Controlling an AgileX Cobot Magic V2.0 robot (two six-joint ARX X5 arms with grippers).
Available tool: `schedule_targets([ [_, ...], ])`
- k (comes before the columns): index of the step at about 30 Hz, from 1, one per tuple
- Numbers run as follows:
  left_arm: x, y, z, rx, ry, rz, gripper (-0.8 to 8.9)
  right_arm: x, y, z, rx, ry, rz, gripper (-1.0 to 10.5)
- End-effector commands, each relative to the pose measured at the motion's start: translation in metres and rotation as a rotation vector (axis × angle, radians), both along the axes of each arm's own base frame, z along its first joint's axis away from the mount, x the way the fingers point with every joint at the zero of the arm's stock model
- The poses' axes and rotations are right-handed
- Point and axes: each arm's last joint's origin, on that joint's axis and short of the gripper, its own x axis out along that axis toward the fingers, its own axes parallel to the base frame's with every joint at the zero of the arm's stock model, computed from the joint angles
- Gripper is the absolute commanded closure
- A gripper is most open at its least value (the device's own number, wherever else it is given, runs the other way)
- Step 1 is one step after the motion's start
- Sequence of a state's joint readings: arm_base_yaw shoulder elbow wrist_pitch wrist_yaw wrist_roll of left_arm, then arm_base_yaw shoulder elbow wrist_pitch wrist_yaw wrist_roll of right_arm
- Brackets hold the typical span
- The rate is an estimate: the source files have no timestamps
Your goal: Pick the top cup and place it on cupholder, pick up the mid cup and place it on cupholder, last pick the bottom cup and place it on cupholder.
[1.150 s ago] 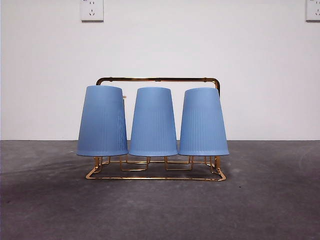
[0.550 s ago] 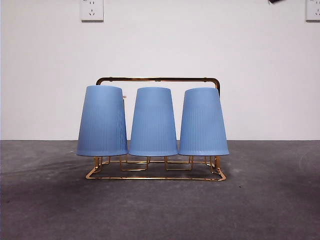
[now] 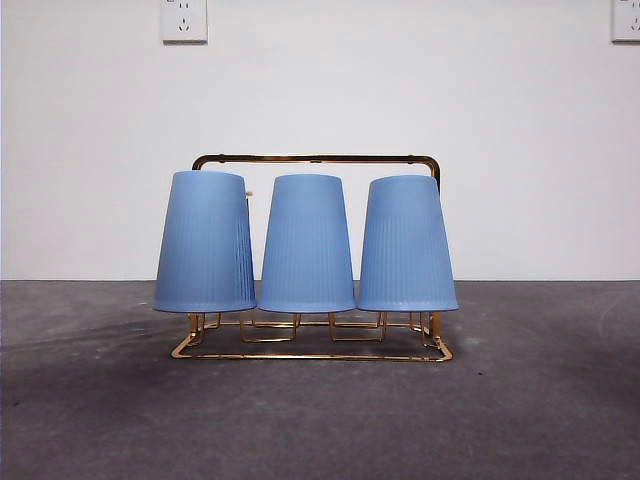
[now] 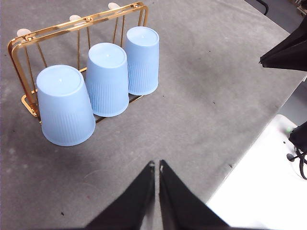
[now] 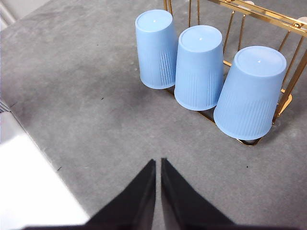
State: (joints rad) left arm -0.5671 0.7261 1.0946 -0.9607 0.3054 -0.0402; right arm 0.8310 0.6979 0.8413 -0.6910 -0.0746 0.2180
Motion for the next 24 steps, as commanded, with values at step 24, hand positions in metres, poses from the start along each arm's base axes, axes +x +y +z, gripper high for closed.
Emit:
schedule_targets([
  [24, -0.027, 0.058, -0.016, -0.039, -0.900, 0.582, 8.07, 0.000, 0.002, 0.003, 0.013, -0.003, 0.003, 9.3],
])
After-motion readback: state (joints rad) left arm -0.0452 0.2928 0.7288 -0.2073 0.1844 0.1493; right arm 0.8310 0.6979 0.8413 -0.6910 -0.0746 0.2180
